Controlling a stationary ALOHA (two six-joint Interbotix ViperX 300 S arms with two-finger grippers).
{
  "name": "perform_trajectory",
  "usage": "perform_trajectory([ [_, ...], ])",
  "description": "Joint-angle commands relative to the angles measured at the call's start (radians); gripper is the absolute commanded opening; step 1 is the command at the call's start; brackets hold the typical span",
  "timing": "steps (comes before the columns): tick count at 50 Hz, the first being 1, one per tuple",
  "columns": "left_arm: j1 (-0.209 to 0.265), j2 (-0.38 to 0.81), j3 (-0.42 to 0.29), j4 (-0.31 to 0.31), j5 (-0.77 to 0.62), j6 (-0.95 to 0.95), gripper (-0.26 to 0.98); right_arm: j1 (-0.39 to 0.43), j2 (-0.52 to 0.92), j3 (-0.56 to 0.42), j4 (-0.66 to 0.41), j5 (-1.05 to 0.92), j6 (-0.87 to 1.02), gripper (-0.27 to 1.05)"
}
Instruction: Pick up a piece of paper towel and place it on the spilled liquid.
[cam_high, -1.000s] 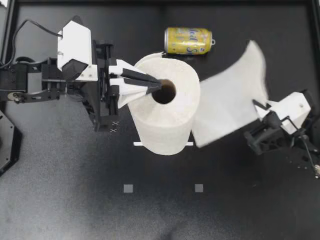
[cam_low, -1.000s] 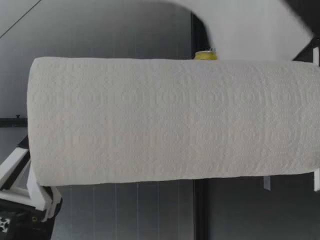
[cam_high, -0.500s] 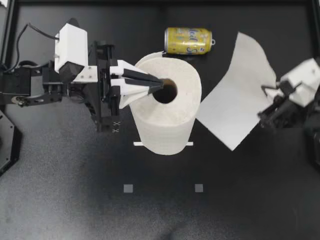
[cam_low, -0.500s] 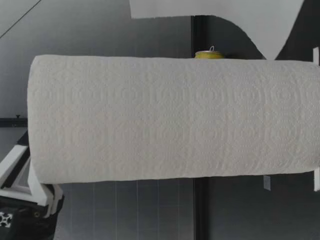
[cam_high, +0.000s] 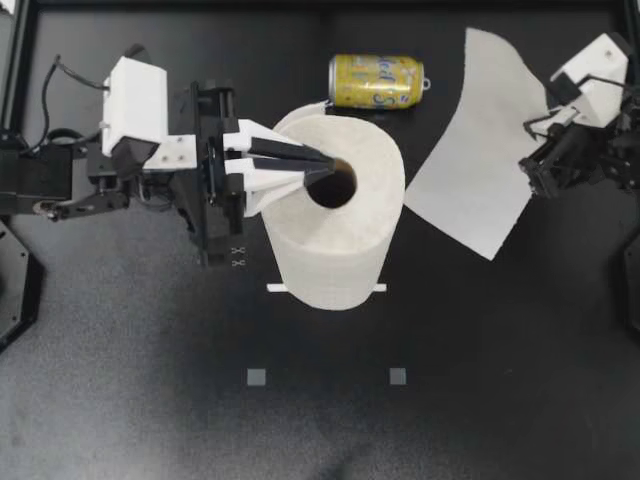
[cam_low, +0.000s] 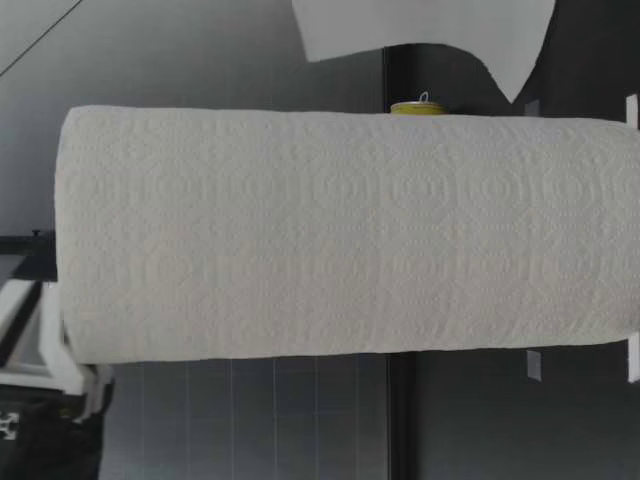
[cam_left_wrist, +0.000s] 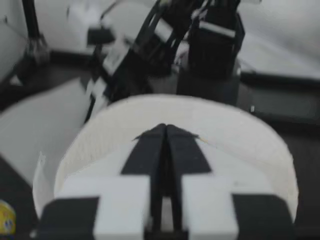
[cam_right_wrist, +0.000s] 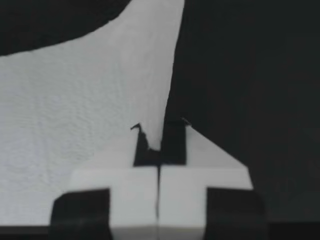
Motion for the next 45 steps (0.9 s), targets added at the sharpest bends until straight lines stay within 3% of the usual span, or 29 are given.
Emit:
perform_trajectory([
  [1,-0.005,-0.029,-0.015,0.014,-0.048,0.0,0.13,-0.041,0.044,-0.044,-0.003,-0.025,-0.028,-0.13],
  [19,-0.011,-0.072,0.008,0.029,-0.138,-0.002,0.13,-0.204,0.247,-0.206,-0.005,-0.132,-0.209,-0.13],
  [37,-0.014,-0.089,0.021,0.029,-0.14,-0.003,0.13,-0.245,0.414,-0.344,-0.006,-0.121,-0.222,-0.11],
  [45,-0.014,-0.098,0.029,0.029,-0.14,-0.003,0.13,-0.244,0.408,-0.347,-0.006,-0.094,-0.224,0.04],
])
